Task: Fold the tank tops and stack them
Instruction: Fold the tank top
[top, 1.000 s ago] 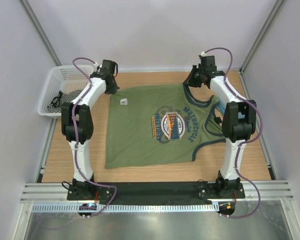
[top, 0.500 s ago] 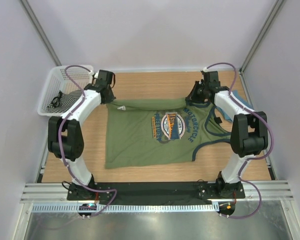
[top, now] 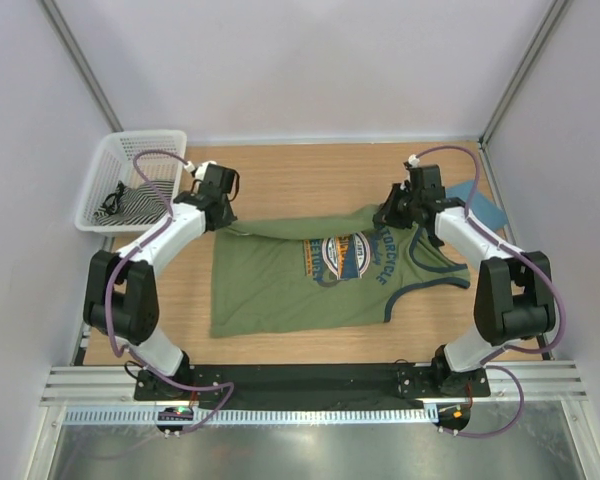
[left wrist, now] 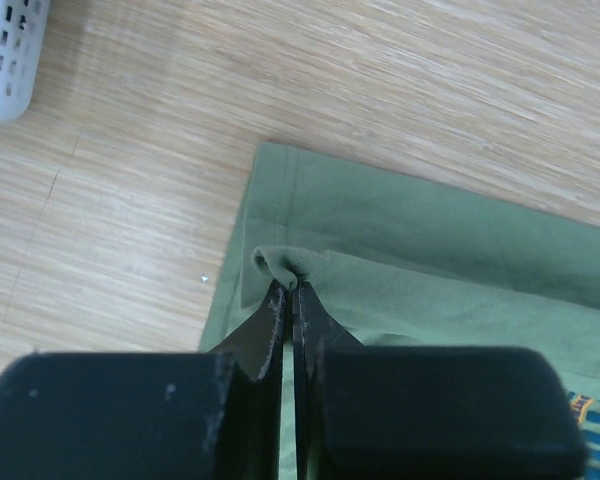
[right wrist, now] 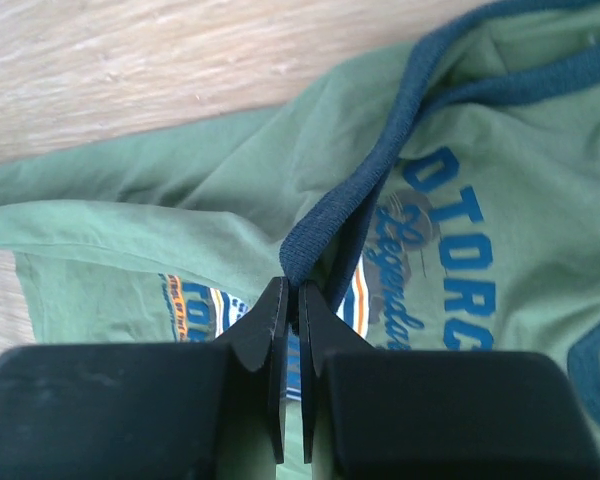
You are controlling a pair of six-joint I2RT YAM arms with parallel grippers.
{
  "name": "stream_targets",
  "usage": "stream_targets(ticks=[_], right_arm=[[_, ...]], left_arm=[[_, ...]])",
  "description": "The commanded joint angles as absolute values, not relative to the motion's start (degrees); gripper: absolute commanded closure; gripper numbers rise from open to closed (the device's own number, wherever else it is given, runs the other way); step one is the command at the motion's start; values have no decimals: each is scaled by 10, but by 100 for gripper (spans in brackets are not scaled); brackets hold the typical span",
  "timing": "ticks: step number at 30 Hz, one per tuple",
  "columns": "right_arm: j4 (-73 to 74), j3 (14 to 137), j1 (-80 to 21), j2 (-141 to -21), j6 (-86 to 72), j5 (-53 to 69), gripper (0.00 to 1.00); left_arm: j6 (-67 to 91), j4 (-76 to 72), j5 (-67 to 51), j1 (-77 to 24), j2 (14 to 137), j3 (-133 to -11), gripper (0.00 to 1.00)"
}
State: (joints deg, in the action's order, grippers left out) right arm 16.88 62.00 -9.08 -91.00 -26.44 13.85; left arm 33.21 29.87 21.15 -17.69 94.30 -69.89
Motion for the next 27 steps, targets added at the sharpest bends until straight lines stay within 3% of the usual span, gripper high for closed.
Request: stream_targets(ticks=[1, 13, 18, 19, 21, 23, 25, 27], right_arm=[[145, 600, -94, -861, -262, 118, 99], [123, 507, -95, -835, -281, 101, 99], [109, 480, -93, -842, -287, 92, 93], [107, 470, -94, -844, -289, 90, 86], [97, 457, -94, -839, -297, 80, 84], [86, 433, -95, -823, -305, 77, 70], [76, 414, -94, -809, -308, 71, 62], [73, 404, -95, -786, -310, 68, 58]], left_arm=[[352, 273, 251, -187, 889, -682, 100], [379, 276, 266, -191, 852, -594, 100], [393, 269, 253, -191, 859, -558, 96], [398, 266, 253, -191, 859, -553, 91], [410, 261, 249, -191, 846, -532, 85], [415, 246, 245, -192, 832, -514, 66], [422, 234, 249, -192, 802, -486, 45], [424, 227, 252, -194, 768, -462, 38]])
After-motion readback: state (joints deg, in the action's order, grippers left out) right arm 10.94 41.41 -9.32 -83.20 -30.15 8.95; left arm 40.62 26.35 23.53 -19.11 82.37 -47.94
